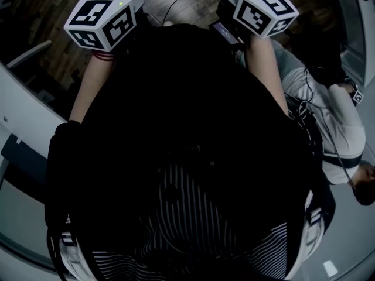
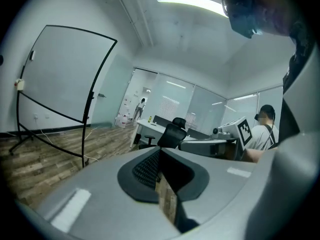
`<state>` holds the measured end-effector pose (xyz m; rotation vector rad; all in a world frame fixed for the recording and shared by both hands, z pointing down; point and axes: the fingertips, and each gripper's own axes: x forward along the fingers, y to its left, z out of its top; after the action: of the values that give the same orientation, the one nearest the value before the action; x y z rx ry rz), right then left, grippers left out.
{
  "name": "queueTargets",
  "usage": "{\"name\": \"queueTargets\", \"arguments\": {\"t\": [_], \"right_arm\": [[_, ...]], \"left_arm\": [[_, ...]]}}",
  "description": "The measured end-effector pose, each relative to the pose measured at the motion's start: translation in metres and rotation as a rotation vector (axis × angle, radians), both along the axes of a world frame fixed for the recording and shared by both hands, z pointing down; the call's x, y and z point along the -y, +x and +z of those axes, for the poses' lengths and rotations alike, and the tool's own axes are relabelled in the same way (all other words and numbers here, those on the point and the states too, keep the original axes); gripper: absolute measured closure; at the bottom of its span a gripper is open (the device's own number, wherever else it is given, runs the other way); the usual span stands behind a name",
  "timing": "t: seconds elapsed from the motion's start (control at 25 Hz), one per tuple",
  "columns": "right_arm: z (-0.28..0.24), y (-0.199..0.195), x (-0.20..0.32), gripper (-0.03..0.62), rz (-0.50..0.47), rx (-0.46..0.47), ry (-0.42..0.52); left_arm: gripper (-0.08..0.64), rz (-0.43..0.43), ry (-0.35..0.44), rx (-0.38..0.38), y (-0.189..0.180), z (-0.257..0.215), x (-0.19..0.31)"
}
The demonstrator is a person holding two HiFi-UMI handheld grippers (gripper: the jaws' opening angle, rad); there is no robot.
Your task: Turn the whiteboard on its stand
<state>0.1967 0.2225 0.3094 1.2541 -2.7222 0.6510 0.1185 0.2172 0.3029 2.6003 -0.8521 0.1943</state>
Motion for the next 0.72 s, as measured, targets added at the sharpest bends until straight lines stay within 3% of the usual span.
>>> {"name": "queueTargets", "arguments": {"t": [0.24,0.52,0.72], "right_arm": [[-0.004,-0.019,0.039,0.592,0.014,-0.08,0.009],[0.0,-0.038,0.085,0.592,0.041,-0.053,-0.021],[-0.001,-0.074,0.13,0.592,0.03,-0.08,-0.019]], "left_arm": [[0.558,0.048,0.004,-0.023,-0.009,-0.009,0.042],[0.558,0.087,-0.006,-0.024,-0.03,-0.005,0.086],[0.558,0.081,-0.011,-0.036,-0.066,-0.008,0.135]]}}
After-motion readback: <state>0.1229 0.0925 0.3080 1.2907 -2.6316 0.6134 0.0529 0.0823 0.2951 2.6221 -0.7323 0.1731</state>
